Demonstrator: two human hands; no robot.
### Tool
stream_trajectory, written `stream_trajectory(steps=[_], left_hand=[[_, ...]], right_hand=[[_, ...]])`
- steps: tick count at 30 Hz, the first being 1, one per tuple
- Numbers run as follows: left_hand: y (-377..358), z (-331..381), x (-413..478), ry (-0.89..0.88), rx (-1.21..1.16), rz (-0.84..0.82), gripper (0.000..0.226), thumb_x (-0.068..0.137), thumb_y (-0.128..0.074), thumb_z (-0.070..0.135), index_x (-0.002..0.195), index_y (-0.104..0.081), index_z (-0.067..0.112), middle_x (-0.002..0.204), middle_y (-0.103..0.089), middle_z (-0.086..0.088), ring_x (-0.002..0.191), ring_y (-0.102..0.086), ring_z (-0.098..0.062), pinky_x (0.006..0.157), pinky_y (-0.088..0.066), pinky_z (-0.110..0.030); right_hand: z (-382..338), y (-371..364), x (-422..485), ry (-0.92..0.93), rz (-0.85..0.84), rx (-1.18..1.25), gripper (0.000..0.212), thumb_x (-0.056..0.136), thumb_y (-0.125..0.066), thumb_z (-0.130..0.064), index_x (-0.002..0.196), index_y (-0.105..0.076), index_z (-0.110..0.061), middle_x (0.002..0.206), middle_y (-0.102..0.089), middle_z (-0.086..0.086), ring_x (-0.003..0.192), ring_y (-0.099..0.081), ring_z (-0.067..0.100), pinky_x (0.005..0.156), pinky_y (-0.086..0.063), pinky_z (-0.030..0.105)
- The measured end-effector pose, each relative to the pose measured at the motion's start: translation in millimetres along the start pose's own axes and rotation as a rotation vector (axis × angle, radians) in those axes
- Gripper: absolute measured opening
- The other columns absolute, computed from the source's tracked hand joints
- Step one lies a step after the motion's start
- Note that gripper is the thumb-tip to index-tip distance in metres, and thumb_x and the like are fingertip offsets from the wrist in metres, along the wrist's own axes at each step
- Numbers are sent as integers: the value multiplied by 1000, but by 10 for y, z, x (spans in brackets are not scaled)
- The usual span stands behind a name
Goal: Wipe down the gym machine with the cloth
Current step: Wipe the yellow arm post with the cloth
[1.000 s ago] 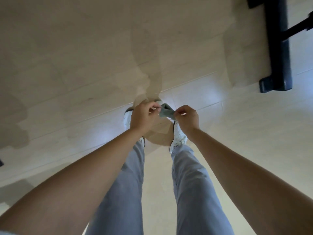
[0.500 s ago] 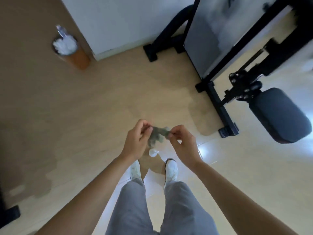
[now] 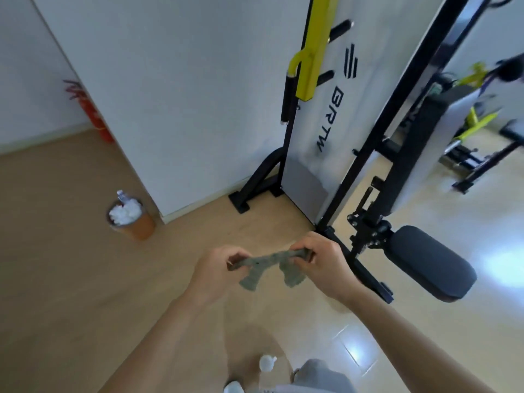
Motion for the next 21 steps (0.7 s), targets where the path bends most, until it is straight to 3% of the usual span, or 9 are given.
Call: stream_trajectory(steps=[4,8,11,14,16,19,21], left_hand=[[356,272,440,1,-82,-59,6,79,-73,40,84,-77,39,82,-75,18,79,-72,-5,75,-61,-35],[697,542,1027,-61,-179,-64,18,92,-73,16,84,-79,31,77,-75,7,72,-68,-10,68,-52,-29],[895,766,1523,-70,-251,-20,22,92,-73,15,79,-78,31,64,-66,9,62,-59,-4,62,-43,-18],[1041,968,2115,-102,-251,73,15,91,-76,26,78,-79,33,67,-65,-8,62,-54,-11,61,-40,-25],[1143,1141,2502,-137,-284,115,11,91,-75,25,82,-80,27,71,-71,-4,66,-61,-10,64,-44,-24],[1288,1407,3037,-120,-374,141,12,94,-69,14,87,-80,14,66,-70,1,62,-62,-6,58,-46,-19],[1380,1561,3389,-106,-438,155,13,96,-66,10,92,-78,10,73,-74,-5,68,-67,-11,63,-53,-27]], right_hand=[[-47,320,306,-63,106,-31,21,86,-78,-16,90,-70,-35,89,-63,-16,84,-59,1,74,-47,15],[-71,668,678,-137,275,15,16,84,-79,-12,89,-77,-27,87,-69,-9,80,-65,9,77,-56,29],[-61,898,1068,-164,373,63,12,85,-79,-15,87,-78,-27,85,-68,-9,78,-64,9,73,-55,29],[25,1145,1559,-200,479,98,13,86,-77,-19,85,-75,-32,89,-60,-4,81,-59,9,71,-47,23],[67,1303,1923,-207,531,117,9,87,-77,-22,85,-74,-31,86,-57,-2,76,-54,10,67,-42,23],[146,1513,2478,-232,543,201,5,88,-77,-24,85,-74,-28,69,-59,11,60,-51,16,58,-49,37],[192,1642,2828,-244,526,301,6,89,-75,-20,85,-74,-24,66,-65,11,57,-60,27,62,-57,48]])
Point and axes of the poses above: each hand's wrist, its own x-axis towards the middle knuckle, its own y-axis out of the back of the hand, z = x × y, the point moved 7 cm from there along x, towards the middle knuckle
